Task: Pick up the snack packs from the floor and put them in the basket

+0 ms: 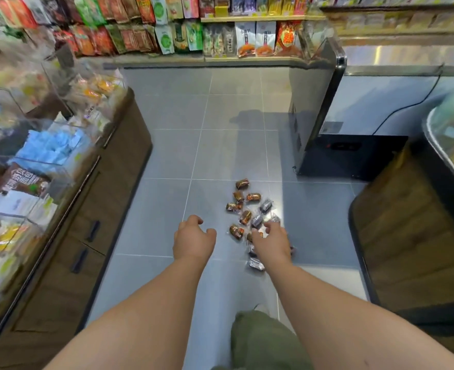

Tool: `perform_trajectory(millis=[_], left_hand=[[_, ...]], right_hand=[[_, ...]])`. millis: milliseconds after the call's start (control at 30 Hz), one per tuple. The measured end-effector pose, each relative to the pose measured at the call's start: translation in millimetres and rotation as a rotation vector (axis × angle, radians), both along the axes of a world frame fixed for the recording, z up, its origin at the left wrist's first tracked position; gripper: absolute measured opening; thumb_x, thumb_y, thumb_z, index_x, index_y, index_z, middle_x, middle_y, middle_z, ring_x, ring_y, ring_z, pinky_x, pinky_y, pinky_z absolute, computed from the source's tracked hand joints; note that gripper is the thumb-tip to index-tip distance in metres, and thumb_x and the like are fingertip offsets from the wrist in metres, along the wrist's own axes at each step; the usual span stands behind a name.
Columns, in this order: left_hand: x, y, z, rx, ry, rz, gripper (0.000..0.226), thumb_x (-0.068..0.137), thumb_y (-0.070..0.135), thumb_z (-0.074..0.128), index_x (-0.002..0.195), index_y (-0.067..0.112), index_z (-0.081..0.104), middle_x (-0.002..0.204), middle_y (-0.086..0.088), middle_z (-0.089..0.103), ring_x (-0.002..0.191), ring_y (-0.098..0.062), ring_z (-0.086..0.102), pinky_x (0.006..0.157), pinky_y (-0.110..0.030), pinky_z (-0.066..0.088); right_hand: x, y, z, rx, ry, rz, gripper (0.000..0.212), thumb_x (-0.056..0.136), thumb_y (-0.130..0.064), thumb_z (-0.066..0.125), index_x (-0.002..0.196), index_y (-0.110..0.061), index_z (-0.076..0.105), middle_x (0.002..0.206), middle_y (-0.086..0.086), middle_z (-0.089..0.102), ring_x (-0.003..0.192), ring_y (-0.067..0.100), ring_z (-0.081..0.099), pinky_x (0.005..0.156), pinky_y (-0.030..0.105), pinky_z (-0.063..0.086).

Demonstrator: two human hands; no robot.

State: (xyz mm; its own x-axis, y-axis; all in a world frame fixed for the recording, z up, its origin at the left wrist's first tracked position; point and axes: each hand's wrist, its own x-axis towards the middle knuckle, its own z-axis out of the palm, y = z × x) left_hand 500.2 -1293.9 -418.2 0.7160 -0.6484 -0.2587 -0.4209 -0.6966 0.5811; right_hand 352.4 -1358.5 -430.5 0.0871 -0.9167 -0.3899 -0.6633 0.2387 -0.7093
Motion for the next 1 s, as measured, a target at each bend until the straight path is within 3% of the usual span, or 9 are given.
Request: perform_trajectory(millis=[267,467,667,833,1000], left_hand=[[53.4,-126.3,14.1,-0.025,0.021,0.061,0.036,0.087,0.026,0.055,0.121,0.014,0.053,0.123,-0.006,0.052,0.111,-0.027,0.05,0.089,-0.035,0.045],[120.8,-199.8,-2.7,0.005,0.042,0.029,0.036,0.086,0.026,0.056,0.12,0.013,0.053,0.122,-0.008,0.051,0.109,-0.029,0.052,0.091,-0.039,0.047],[222.8,-290.3,-20.6,0.023,0.043,-0.104,0.038,0.087,0.027,0.056,0.123,0.014,0.052,0.125,-0.007,0.053,0.111,-0.028,0.052,0.09,-0.036,0.047],[307.3,-365.5,-16.2,0.072,-0.011,-0.26,0.037,0.088,0.029,0.056,0.122,0.016,0.053,0.124,-0.005,0.053,0.109,-0.026,0.054,0.084,-0.033,0.045],[339.5,-439.6,-18.9,0.092,0.003,-0.409,0.039,0.085,0.028,0.057,0.121,0.014,0.053,0.123,-0.008,0.054,0.111,-0.029,0.053,0.093,-0.04,0.047]], right_hand=[[66.4,-136.1,16.6,-0.013,-0.006,0.068,0.038,0.091,-0.031,0.056,0.125,-0.015,0.051,0.125,0.009,0.048,0.111,0.027,0.052,0.097,0.044,0.045],[117.9,-203.1,1.3,0.02,0.039,0.022,0.043,0.092,-0.035,0.057,0.129,-0.016,0.049,0.13,0.008,0.048,0.116,0.027,0.05,0.096,0.037,0.043],[206.6,-269.6,-11.3,0.048,0.058,-0.129,0.045,0.093,-0.033,0.054,0.134,-0.016,0.046,0.135,0.008,0.046,0.122,0.027,0.044,0.093,0.033,0.037],[279.0,-319.4,-9.5,0.047,0.081,-0.278,0.04,0.09,-0.033,0.057,0.126,-0.017,0.053,0.129,0.009,0.053,0.122,0.028,0.043,0.099,0.034,0.036],[319.8,-363.7,-12.9,0.067,0.065,-0.408,0.04,0.091,-0.033,0.056,0.127,-0.015,0.051,0.128,0.01,0.051,0.122,0.028,0.042,0.099,0.035,0.036]])
